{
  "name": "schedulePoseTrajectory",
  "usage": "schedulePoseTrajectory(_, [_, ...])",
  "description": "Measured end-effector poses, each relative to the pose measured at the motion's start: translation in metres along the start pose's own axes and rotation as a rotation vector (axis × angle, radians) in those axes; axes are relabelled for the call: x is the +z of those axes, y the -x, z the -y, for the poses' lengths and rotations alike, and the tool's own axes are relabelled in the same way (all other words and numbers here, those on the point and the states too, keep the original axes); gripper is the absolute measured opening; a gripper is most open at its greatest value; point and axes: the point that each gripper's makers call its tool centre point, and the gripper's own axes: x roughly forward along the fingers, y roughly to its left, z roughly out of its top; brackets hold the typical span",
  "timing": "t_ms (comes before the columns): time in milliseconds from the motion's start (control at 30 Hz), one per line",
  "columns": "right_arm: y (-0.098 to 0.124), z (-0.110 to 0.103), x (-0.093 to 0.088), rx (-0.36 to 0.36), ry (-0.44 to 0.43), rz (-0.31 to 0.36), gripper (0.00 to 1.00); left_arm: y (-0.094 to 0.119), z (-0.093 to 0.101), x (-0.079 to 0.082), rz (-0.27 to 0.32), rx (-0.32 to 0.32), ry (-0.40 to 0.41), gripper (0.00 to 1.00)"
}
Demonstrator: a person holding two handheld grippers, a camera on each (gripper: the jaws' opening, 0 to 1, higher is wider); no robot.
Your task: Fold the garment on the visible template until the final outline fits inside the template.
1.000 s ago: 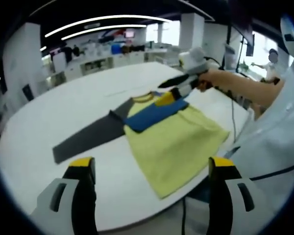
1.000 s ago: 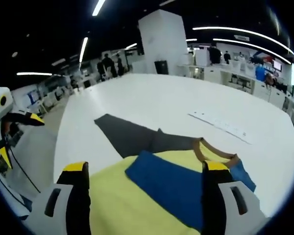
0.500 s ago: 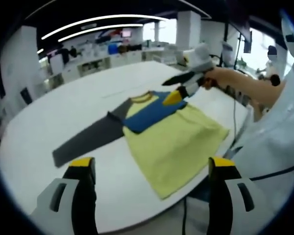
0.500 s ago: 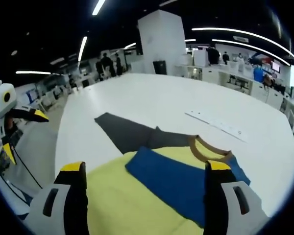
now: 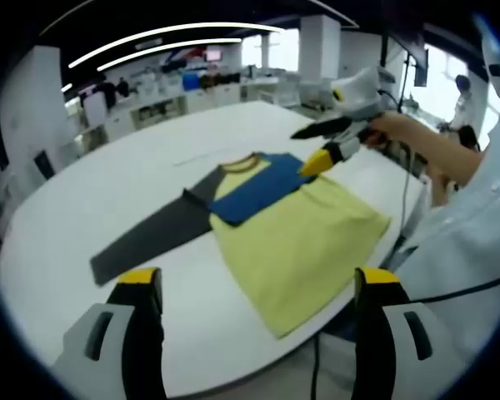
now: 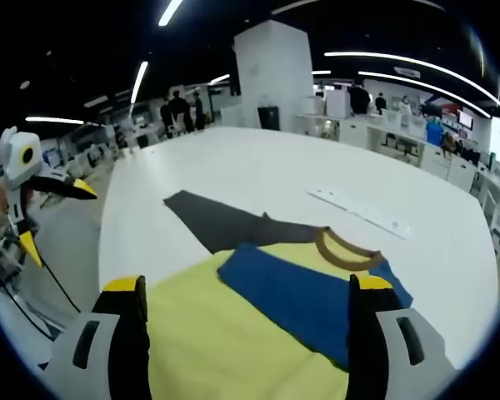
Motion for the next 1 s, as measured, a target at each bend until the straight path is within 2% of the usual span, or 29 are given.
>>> schedulePoseTrajectory(367, [0.032,0.011,-0.002,-0.067,0.034,0.016,1.00,-0.002,0.003,0.006,0.003,-0.004,-0.019,0.92])
schedulePoseTrajectory(567, [0.045,0.013,-0.004,-0.076,0.039,0.016,1.00,-0.005,0.003,0.004,-0.013,-0.007,-0.016,0.91])
schedulePoseTrajectory(700, [0.053,0.013,-0.006,-0.084,0.044,0.016,1.00,-0.005,0.003,0.010,0.002,-0.002,-0.017,0.91])
schedulePoseTrajectory(1000, [0.068,0.014,-0.007,-0.096,0.046,0.019,1.00,-0.006,0.007,0.013,-0.003,-0.006,-0.028,0.92])
